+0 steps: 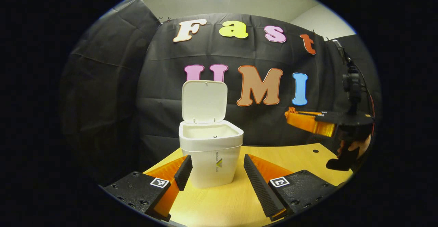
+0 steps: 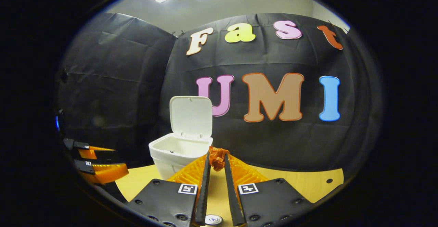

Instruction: Press the lid of the desktop garbage bin to open it, pick up the crumpled paper on the desktop and throw it into the bin, then pick up the pop can on the desktop and drop it into the bin, and finally close the garbage bin lid.

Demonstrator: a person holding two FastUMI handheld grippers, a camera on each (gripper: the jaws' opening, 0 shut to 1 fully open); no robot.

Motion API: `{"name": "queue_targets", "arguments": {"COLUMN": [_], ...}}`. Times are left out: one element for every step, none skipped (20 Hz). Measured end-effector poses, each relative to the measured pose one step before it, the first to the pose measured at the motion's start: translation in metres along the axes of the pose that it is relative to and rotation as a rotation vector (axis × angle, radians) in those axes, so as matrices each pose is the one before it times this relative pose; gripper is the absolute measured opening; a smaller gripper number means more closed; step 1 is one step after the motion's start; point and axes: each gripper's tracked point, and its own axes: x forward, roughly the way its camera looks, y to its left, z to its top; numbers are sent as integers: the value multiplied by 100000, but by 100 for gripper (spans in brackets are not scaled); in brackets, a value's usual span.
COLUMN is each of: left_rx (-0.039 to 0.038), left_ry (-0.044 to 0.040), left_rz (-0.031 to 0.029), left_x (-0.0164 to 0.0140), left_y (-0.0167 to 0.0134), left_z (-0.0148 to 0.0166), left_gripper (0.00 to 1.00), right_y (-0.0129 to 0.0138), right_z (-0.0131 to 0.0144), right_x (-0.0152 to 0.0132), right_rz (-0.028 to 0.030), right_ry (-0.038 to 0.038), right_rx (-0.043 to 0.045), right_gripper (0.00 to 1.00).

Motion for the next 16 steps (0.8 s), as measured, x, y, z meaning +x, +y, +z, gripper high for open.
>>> {"name": "queue_targets", "arguments": {"left_rx": [-381, -191, -177, -184, -26, 62, 43, 78, 31, -77, -141, -63, -69, -109, -123, -28], "left_ry": [189, 260, 198, 242, 267, 253, 222, 372, 350, 349, 448, 436, 365, 318, 168, 224], "left_rz": [391, 449, 344, 208, 240, 408, 125, 222, 327, 224, 243, 228, 366, 207, 188, 105], "left_x": [23, 143, -53, -26, 103, 91, 97, 100, 93, 112, 59, 57, 71, 43, 41, 116], "left_y": [575, 597, 577, 624, 573, 616, 623, 541, 591, 550, 451, 462, 447, 328, 350, 212], "left_z": [-88, -20, -269, -126, -105, -40, -169, -66, -208, -125, -254, -175, -125, -113, -148, 24], "left_gripper": [91, 91, 91, 91, 91, 91, 91, 91, 92, 91, 91, 91, 91, 91, 91, 91], "right_y": [982, 901, 746, 703, 729, 688, 439, 432, 364, 242, 166, 356, 237, 259, 195, 138], "right_z": [338, 168, 65, 4, 4, -95, -61, -104, -156, -308, -263, -540, -164, -506, -305, -394], "right_x": [1158, 1194, 1161, 1153, 1194, 1160, 1166, 1230, 1215, 1249, 1178, 917, 865, 469, 539, 230], "right_rz": [1684, 1455, 951, 709, 868, 512, 135, 155, 302, 82, -364, -98, -163, -235, -202, -638], "right_ry": [-42, 170, 410, 364, 495, 555, 681, 927, 883, 1083, 1579, 1476, 737, 1081, 667, 468], "right_rx": [-609, -259, 33, 119, 318, -100, -508, -276, -82, -122, -270, -5, 255, -81, -297, -378], "right_gripper": [31, 31, 31, 29, 31, 29, 31, 31, 31, 31, 31, 31, 31, 31, 32, 30]}}
